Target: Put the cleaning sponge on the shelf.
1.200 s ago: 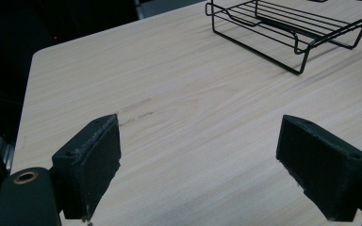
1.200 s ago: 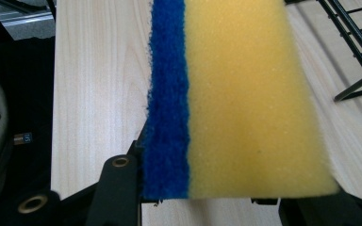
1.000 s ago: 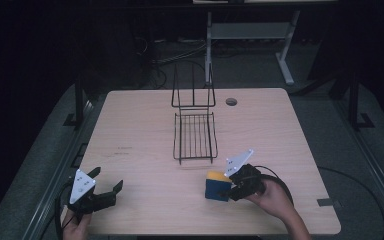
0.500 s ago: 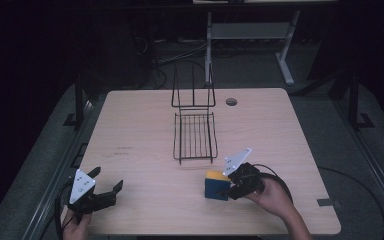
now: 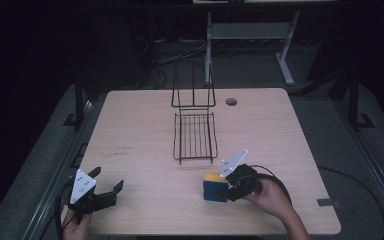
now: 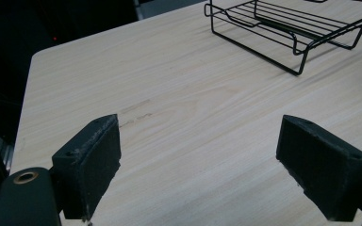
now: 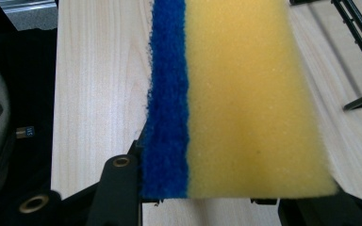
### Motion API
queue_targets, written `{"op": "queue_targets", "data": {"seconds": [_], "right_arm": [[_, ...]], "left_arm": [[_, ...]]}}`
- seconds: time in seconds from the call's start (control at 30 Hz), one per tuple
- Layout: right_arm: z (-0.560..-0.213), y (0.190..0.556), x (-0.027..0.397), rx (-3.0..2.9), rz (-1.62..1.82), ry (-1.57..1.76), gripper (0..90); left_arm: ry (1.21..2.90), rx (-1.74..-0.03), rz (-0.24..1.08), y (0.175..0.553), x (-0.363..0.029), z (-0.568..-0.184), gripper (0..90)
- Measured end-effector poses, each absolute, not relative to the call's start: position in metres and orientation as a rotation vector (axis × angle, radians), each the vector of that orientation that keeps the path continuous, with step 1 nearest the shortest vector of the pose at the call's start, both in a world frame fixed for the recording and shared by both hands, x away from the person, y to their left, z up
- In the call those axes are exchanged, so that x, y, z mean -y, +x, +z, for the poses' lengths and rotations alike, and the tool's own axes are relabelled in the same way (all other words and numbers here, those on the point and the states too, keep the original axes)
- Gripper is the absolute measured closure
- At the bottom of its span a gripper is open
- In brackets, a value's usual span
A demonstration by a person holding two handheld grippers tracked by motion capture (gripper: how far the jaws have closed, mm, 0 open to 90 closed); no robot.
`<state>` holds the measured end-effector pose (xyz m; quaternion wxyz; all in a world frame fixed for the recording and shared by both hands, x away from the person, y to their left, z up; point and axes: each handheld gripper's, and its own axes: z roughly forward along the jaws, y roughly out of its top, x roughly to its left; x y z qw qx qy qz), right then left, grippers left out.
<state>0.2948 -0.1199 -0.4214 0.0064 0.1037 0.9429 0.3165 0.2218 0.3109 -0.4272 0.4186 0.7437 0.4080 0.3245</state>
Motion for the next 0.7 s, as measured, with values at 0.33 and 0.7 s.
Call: {"op": "queue_targets", "data": {"seconds": [0.33, 0.7], "right_arm": [[-0.424, 0.295, 0.119, -2.96, 1.015, 0.336, 56.4], [-0.421, 0.291, 0.12, -2.918, 0.999, 0.344, 57.1]], "left_arm": [[1.857, -1.021, 0.82, 0.222, -0.311, -0.426, 13.9], [1.857, -1.014, 0.799, 0.223, -0.307, -0.425, 13.9]]}}
